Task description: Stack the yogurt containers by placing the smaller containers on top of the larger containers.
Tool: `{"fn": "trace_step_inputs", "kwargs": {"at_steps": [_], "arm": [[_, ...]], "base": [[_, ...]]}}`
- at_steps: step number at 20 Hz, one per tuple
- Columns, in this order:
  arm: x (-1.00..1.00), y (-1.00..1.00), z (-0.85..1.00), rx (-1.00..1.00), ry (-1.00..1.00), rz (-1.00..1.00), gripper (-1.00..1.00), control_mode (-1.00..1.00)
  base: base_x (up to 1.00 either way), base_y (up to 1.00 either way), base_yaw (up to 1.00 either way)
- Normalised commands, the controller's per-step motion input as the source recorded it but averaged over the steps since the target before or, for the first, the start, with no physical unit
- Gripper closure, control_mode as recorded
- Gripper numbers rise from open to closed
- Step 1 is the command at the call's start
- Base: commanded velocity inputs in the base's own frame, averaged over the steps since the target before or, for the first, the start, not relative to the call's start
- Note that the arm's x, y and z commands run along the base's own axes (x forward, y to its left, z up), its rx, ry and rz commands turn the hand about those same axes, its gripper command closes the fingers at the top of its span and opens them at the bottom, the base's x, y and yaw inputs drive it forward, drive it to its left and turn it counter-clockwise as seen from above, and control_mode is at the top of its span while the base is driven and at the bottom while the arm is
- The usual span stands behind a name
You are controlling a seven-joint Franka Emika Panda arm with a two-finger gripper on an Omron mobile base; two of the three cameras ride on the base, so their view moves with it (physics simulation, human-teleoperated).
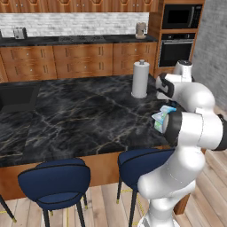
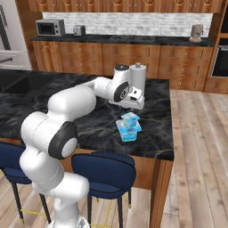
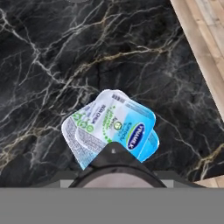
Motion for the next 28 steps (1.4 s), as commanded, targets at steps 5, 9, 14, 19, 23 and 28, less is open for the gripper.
{"fn": "trace_step_inputs", "kwargs": {"at_steps": [5, 9, 14, 19, 23, 28], "arm": [[0.12, 0.00, -0.03, 0.00, 0.00, 0.00, 1.00, -1.00], [0.11, 0.00, -0.03, 0.00, 0.00, 0.00, 1.00, -1.00], [0.08, -0.02, -0.04, 0.00, 0.00, 0.00, 1.00, -1.00], [0.07, -0.02, -0.08, 0.00, 0.00, 0.00, 1.00, -1.00], [0.08, 0.00, -0.12, 0.00, 0.00, 0.00, 1.00, -1.00], [0.08, 0.00, -0.11, 0.00, 0.01, 0.00, 1.00, -1.00]], "base": [[0.00, 0.00, 0.00], [0.00, 0.00, 0.00], [0.00, 0.00, 0.00], [0.00, 0.00, 0.00], [0.00, 0.00, 0.00], [0.00, 0.00, 0.00]]}}
